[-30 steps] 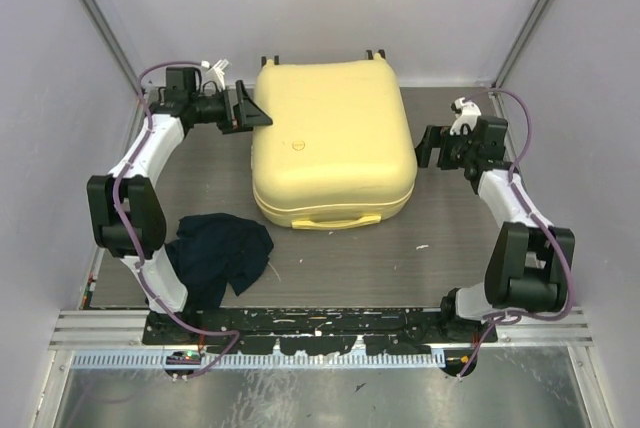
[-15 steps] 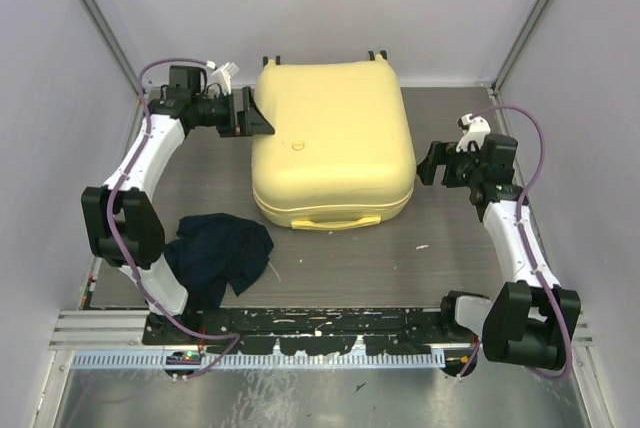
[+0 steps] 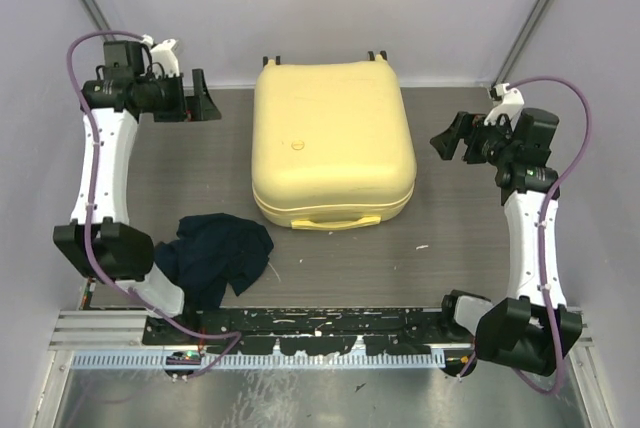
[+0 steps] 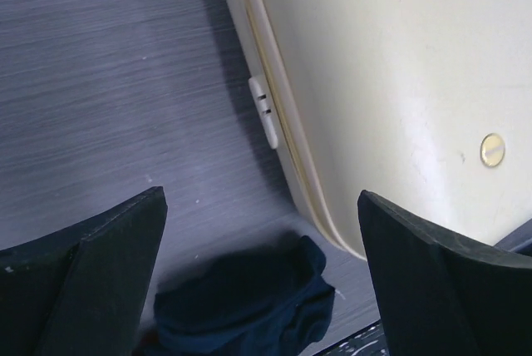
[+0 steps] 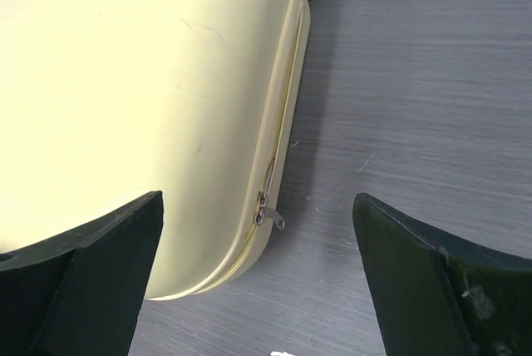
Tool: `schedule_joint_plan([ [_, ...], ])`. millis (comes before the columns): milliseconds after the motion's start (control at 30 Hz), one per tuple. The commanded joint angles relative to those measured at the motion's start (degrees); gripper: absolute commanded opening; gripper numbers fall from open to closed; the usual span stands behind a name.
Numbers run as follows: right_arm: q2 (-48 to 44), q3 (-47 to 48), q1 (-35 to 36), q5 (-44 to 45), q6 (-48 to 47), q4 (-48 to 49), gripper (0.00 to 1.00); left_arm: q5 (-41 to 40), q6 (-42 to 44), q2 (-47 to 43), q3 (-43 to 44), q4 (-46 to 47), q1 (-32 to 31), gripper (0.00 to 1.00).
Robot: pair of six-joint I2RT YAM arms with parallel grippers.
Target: Pack the luggage
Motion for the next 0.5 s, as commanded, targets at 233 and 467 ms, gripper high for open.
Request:
schedule_joint_plan([
  [233, -15.9, -4.8, -0.2, -2.7, 1.6, -4.3, 1.00, -11.8, 7.0, -21.9, -17.9, 1.7, -1.0, 0.98],
  [467, -20.0, -6.9, -0.2, -3.1, 2.0, -6.7, 1.00, -15.6, 7.4, -27.7, -22.0, 2.1, -1.6, 0.98],
])
